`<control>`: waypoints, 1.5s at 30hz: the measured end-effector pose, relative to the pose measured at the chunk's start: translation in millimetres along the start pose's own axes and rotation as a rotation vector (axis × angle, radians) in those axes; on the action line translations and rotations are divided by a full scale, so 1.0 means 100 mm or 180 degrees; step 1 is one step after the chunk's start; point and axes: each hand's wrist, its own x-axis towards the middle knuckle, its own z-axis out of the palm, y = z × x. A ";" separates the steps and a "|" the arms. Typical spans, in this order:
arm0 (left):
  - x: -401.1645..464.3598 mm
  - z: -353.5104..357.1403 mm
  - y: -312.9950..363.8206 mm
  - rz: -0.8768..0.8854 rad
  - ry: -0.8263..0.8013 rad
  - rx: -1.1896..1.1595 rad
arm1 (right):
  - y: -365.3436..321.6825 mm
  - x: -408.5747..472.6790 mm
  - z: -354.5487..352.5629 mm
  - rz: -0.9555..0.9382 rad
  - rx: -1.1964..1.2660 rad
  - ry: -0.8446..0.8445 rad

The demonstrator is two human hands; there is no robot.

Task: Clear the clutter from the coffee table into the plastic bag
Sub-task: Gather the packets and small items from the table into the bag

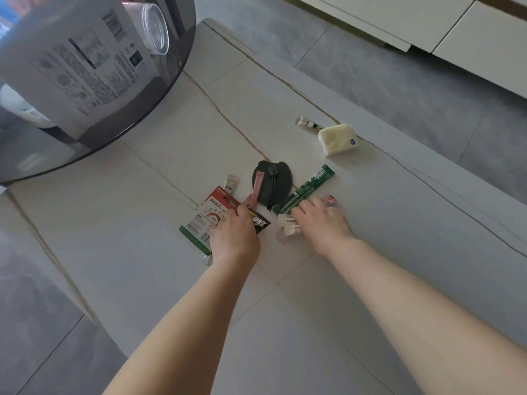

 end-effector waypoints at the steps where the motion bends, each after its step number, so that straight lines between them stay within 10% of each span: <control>1: 0.01 0.01 0.00 0.0034 0.0015 -0.0046 | -0.01 -0.01 0.00 0.0036 -0.0039 -0.0022; 24: -0.12 0.23 -0.07 0.0263 -0.0128 0.0220 | -0.14 0.01 -0.04 0.0355 -0.0200 -0.0139; 33: -0.45 0.10 -0.11 -0.0337 -0.0537 -0.0790 | -0.20 -0.44 0.08 0.1362 0.1100 -0.0893; 45: -1.38 -0.28 -0.02 -0.1044 -0.0789 -0.2308 | -0.26 -1.28 -0.54 0.1297 0.3241 -0.1135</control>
